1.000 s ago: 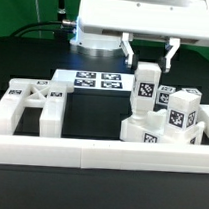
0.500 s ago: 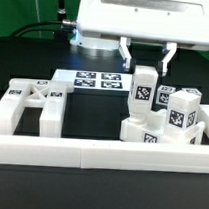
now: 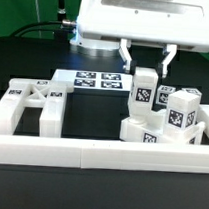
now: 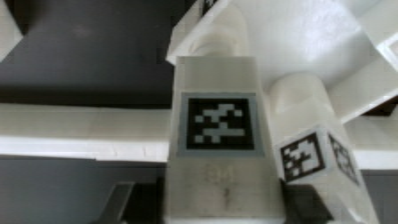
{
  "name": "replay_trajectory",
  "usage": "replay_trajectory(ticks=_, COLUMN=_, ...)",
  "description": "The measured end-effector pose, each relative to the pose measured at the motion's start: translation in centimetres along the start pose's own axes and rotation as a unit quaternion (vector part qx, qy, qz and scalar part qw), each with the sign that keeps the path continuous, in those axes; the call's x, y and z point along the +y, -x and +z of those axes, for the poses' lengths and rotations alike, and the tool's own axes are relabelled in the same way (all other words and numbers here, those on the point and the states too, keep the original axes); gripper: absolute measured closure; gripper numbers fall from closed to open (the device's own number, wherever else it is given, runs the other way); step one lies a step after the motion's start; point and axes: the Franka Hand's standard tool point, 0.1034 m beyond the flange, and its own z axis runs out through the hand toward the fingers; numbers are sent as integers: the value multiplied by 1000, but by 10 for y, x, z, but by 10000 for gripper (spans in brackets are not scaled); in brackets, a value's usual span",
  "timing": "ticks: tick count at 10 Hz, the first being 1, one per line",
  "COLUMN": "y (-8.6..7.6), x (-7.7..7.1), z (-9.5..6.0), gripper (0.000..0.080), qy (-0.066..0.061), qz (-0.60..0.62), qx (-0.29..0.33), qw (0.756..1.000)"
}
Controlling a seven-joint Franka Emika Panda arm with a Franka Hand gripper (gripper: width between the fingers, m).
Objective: Assemble chair
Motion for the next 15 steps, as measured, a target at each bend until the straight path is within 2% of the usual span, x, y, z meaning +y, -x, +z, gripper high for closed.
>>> replay_trajectory(ticks=5, y=-5, x=2, z=4, gripper=515, qy=7, qz=-4, qx=34, qw=999)
replay_trajectory(ticks=6, y=-5, x=2, z=4, gripper=355, qy=7, qz=-5, qx=34, qw=999)
replay_trajectory(ticks=7, y=-6, x=1, z=4, gripper=355, qy=7, qz=-5, qx=32, qw=999)
replay_trajectory(ticks=8, y=-10, x=1, z=3, gripper=230, qy=5, qz=-2, qx=26, qw=1000)
replay_trajectory(ticks=9, y=-17, x=5, z=1, gripper=166, qy=3, qz=4, qx=23, qw=1000)
replay_trajectory(ticks=11, y=-27, x=18, z=-5, gripper=155, qy=0, qz=13, qx=7, qw=1000)
replay_trajectory(ticks=12, y=-36, x=29, z=-14, gripper=150, qy=-3, qz=5, qx=3, qw=1000)
replay_trajectory(ticks=13, y=-40, x=34, z=-17, gripper=150, qy=-3, qz=3, qx=8, qw=1000)
replay_trajectory(ticks=15, y=-35, x=29, z=-13, gripper=150, qy=-9, qz=1, qx=-16, qw=1000)
